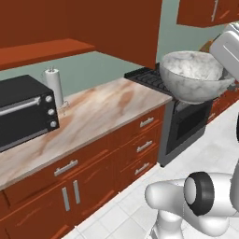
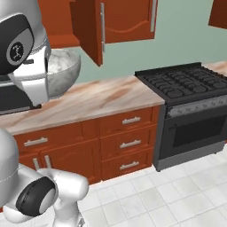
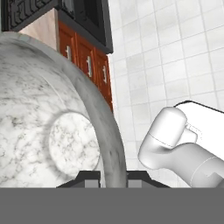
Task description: Move the bowls from the cabinet to the plates on the dining table.
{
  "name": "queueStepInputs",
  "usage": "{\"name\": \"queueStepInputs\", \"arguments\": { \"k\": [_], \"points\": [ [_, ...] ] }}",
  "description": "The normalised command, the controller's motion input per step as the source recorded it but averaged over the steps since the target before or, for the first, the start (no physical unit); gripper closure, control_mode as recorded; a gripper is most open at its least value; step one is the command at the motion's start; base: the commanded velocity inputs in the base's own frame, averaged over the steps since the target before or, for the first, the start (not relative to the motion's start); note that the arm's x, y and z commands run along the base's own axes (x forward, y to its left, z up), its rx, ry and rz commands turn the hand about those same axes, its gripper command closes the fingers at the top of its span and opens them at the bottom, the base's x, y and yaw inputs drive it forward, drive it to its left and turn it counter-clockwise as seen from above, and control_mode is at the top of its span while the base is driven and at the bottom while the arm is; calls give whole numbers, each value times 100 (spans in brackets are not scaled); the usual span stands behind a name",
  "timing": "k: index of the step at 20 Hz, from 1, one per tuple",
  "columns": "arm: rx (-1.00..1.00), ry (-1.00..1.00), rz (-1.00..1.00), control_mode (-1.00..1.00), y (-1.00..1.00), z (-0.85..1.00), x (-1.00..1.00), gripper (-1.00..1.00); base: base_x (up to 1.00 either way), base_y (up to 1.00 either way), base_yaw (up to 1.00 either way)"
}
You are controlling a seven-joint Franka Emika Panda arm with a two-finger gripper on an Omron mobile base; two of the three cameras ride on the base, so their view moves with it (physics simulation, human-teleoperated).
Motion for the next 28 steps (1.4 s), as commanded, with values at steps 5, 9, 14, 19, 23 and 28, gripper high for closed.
{"name": "queueStepInputs", "arguments": {
  "k": [5, 9, 14, 19, 23, 28],
  "points": [
    [0, 0, 0, 100, 0, 0, 0, 100, 0, 0, -25],
    [0, 0, 0, 100, 0, 0, 0, 100, 0, 0, -25],
    [0, 0, 0, 100, 0, 0, 0, 100, 0, 0, -25],
    [0, 0, 0, 100, 0, 0, 0, 100, 0, 0, -25],
    [0, 0, 0, 100, 0, 0, 0, 100, 0, 0, -25],
    [0, 0, 0, 100, 0, 0, 0, 100, 0, 0, -25]
  ]
}}
